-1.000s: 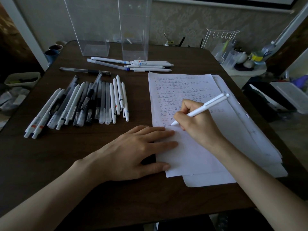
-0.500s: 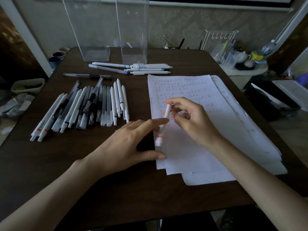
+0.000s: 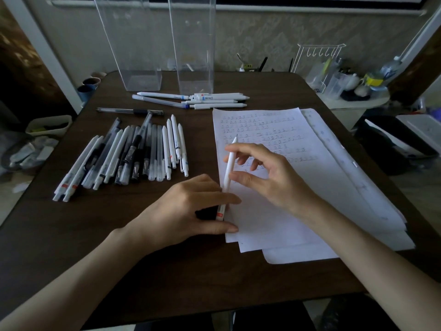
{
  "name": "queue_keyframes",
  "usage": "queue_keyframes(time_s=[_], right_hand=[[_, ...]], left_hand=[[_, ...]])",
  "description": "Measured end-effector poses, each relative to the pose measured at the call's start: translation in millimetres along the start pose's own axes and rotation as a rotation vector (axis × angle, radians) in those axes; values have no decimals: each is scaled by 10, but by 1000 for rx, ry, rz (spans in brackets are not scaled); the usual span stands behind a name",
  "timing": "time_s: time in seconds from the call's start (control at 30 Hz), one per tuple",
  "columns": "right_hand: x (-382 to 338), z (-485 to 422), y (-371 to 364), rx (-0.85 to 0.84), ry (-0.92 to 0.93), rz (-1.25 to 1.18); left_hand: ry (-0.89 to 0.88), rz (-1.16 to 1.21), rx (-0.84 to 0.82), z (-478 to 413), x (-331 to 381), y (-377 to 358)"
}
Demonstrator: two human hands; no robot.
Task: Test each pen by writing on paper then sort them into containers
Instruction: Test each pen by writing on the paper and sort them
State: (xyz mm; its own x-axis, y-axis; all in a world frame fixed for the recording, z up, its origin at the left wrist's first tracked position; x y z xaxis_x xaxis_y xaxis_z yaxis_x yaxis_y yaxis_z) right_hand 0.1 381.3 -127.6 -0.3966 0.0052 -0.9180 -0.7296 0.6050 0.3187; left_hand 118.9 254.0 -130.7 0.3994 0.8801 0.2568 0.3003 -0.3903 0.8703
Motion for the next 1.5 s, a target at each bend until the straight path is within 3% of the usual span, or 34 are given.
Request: queue_keyframes(time_s=[0.13,0.3,0.4,0.57,0.77,0.97,1.27,1.5], right_hand=[[-4,-1,-23,-39,-46,2],[76,-16,-37,-72,-111,42],[89,-11,-39,-85,-114,87],[95,-14,-56,-118,-118,218],[-13,-485,63,-86,-63,322],[204,-1580,126,34,9,614],[518,-2006,54,-35,-12,881],[176,-1706,29,32,256,790]], left_hand=[[111,-68,93,-39,-34,116],[586,-326,298,62,-342,314],[764,-475,206,141,-467,312],[902,-596,73,124,-469,301],[869,-614,37,124,-491,270],[525,-503,-126,36,-491,109],[571,-490,-104,62,-540,63],[544,-484,-66,63,-529,77]])
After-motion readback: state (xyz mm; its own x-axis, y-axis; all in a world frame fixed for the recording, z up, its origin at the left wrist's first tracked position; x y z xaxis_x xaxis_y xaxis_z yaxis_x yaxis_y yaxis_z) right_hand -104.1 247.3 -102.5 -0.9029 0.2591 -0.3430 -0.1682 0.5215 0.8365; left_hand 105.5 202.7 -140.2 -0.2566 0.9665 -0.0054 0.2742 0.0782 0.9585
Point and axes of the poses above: each hand's wrist, its own z-axis away from the middle knuckle, its own y-axis out of the back of the hand, x = y × z, the point moved 3 cm from there along -z, towards the middle knuckle, and after that the axes turned 15 degrees about -z, right-handed, at the moved point
